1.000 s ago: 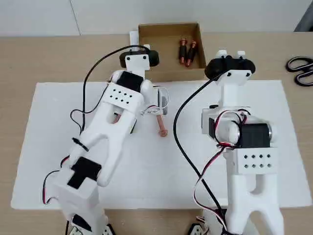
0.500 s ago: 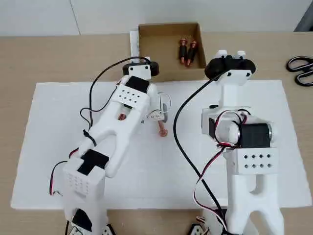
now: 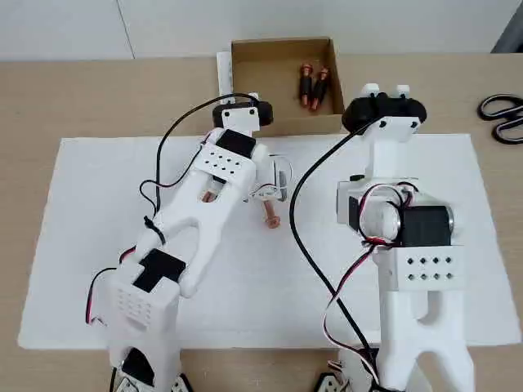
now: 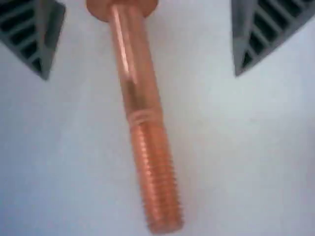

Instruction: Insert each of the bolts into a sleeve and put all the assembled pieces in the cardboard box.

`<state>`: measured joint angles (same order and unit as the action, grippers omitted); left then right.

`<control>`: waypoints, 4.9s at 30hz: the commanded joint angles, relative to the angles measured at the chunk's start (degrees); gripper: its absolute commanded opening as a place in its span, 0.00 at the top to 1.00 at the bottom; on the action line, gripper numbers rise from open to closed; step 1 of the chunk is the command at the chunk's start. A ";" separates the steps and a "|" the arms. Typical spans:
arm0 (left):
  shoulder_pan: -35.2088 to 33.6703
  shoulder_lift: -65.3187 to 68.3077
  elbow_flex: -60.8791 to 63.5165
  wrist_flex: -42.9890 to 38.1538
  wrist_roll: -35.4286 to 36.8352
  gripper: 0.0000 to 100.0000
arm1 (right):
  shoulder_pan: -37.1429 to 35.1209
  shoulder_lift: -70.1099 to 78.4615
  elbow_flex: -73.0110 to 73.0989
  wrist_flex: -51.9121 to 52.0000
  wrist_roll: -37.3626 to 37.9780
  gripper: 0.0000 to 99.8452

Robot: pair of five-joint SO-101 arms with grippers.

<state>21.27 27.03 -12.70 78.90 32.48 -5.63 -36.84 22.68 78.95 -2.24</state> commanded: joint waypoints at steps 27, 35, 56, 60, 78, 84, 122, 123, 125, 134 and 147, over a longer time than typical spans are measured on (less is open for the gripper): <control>0.88 5.80 -6.64 -0.53 0.00 0.99 | 0.48 -1.71 -0.35 -0.22 0.18 1.00; 1.76 5.80 -6.55 -0.53 0.00 0.99 | 0.48 -1.71 -0.35 -0.22 0.18 1.00; 1.76 5.80 -3.82 3.08 -3.69 0.91 | 0.48 -1.71 -0.35 -0.22 0.18 1.00; 1.76 5.80 -3.82 3.96 -3.69 0.87 | 0.48 -1.71 0.18 -0.22 0.18 1.00; 1.76 5.45 -4.00 3.96 -3.78 0.99 | 0.48 -1.80 0.18 -0.22 0.18 1.00; 1.49 3.69 -12.88 8.88 -17.76 0.99 | 0.48 -1.80 0.18 -0.22 0.18 1.00; 1.67 -24.35 25.10 10.55 -86.95 0.99 | 5.32 -1.80 0.18 -0.31 0.44 1.00; 1.58 -23.65 25.10 8.53 -86.95 0.99 | 5.32 -1.80 0.18 -0.31 0.44 1.00; 1.58 -22.51 25.10 5.89 -86.95 0.99 | 5.32 -1.80 0.18 -0.22 0.44 1.00; 1.67 -17.85 25.10 3.25 -86.95 0.99 | 5.41 -1.80 0.18 -0.22 0.35 1.00; 1.32 -16.09 25.01 0.35 -86.51 0.91 | 5.41 -1.80 0.18 -0.31 0.18 1.00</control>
<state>22.86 11.30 12.62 80.66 -53.93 -0.35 -36.92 23.21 78.95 -2.24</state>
